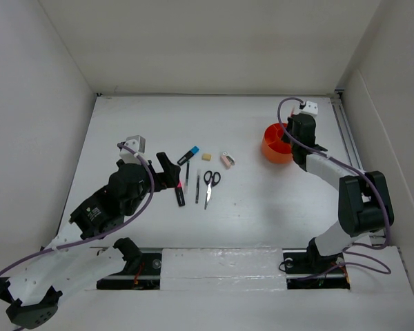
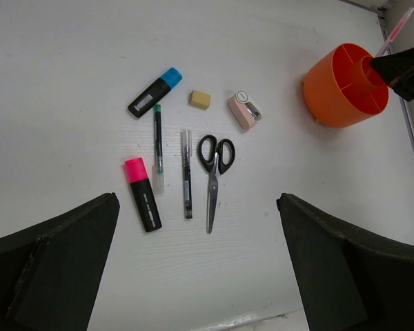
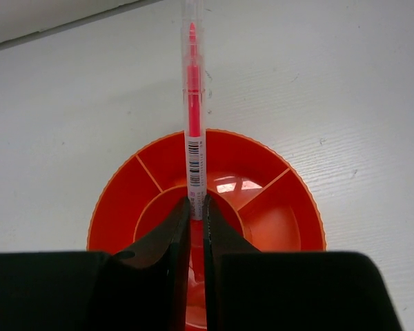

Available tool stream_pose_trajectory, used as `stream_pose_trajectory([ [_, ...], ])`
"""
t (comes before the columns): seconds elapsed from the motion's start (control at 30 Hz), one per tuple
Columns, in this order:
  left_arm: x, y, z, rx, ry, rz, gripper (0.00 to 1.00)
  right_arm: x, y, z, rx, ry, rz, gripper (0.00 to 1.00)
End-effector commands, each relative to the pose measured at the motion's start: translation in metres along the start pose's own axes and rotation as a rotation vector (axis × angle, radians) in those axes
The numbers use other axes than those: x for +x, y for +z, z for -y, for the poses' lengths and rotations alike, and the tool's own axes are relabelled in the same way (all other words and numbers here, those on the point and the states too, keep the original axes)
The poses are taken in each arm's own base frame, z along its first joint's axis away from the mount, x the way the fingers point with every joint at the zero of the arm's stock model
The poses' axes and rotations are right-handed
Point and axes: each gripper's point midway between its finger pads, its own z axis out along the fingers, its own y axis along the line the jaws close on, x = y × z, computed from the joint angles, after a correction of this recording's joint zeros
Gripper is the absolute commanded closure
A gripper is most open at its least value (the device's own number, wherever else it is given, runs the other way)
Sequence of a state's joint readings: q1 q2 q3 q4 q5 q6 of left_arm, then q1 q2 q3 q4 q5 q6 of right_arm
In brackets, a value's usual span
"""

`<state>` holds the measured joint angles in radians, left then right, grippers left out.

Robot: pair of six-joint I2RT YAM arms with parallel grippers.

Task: Sort the stationery into containers
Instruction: Place the pen in the storage box.

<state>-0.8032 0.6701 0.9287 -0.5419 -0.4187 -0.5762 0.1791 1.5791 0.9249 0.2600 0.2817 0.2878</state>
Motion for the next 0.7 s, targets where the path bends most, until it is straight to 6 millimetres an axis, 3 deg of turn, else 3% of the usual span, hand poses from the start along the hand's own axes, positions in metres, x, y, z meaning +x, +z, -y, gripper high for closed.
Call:
stream_pose_trajectory([
  [0.0,-0.0062,-0.0015,0.0027,0.016,0.001,0.026,0.00,-0.0250,-0.0003,-0.0052,0.005,0.015,0.062,0.87],
  [0.17,-0.0062,-0.0015,0.0027,0.016,0.001,0.026,0.00,-0.0255,-0.0002,-0.0036,0.014,0.015,0.065,0.78],
  [0.67,-0.0062,-0.0015,0.0027,0.016,0.001,0.026,0.00,-0.0270,-0.0048,-0.0118,0.012,0.009,0.076,0.74],
])
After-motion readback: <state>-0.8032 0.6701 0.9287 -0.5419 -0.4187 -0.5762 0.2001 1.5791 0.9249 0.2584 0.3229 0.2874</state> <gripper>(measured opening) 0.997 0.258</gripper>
